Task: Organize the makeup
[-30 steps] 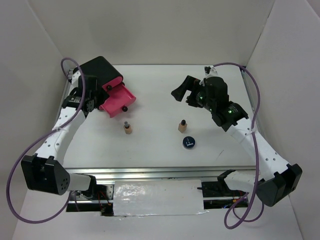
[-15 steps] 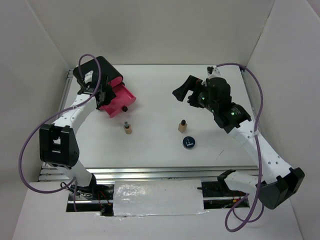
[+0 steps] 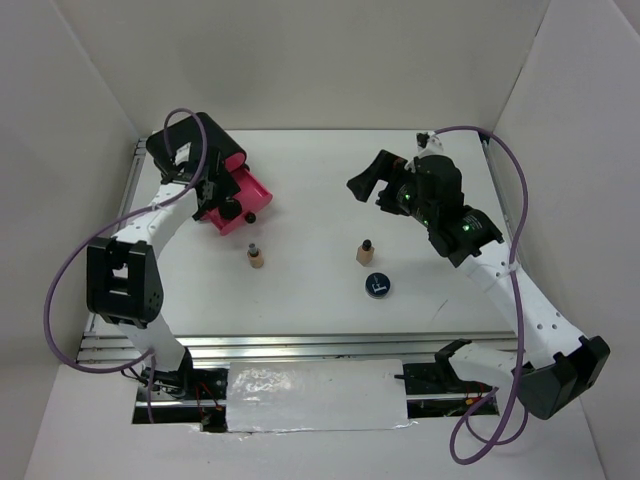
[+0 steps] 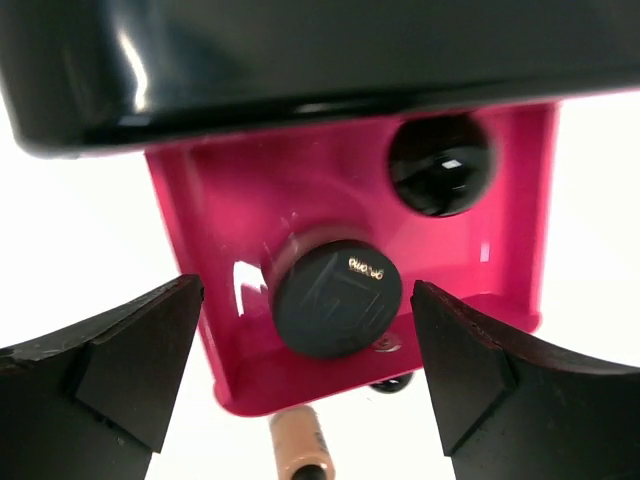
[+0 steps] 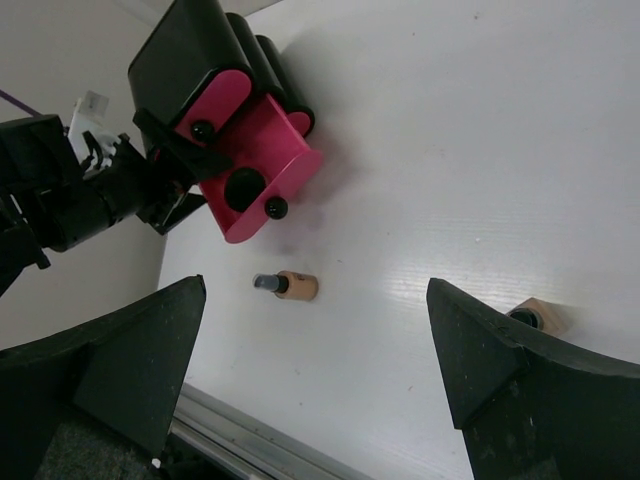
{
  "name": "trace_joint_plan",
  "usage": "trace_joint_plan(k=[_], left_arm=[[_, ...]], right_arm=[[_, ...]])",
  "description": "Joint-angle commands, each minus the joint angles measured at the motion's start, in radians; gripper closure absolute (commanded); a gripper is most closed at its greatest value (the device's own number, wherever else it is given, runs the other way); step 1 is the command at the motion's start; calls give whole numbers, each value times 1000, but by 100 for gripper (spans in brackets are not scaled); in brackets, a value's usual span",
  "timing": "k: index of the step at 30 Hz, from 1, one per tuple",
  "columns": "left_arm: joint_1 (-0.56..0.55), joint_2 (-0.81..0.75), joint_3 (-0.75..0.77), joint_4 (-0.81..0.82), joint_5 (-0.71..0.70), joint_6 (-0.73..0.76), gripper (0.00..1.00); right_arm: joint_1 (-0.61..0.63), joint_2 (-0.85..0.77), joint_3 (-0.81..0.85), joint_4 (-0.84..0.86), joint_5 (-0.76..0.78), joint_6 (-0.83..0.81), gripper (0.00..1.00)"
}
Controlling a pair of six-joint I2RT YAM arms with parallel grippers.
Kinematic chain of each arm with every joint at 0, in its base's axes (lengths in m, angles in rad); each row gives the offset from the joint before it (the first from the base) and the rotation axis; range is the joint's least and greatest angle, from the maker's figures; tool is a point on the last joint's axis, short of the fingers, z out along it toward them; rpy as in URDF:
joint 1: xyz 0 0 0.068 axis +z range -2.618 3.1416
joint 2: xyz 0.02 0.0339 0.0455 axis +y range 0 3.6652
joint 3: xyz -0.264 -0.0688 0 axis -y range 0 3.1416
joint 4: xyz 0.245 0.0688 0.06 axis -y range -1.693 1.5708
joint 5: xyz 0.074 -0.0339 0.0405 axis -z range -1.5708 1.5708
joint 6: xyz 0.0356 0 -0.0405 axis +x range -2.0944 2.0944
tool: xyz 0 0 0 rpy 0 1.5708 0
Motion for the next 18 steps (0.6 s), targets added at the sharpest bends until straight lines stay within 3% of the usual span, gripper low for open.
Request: trace_joint_plan(k=[1,6,11,18], left_arm=[[-2,-40,64,34,33,0,1],[-2,-115,150,-11,35,5,1],[-2,-175,247,-208,-10,-1,1],[-2,-382,101,-255,-2,68,1]], right_arm=[[-9,-7,-4,14,29,-12,0],[-33,-5,-14,-95,117,-5,0],[-41,-1,-61,-325,223,53,0],[-38,-120,-329,-295,135,129,0]])
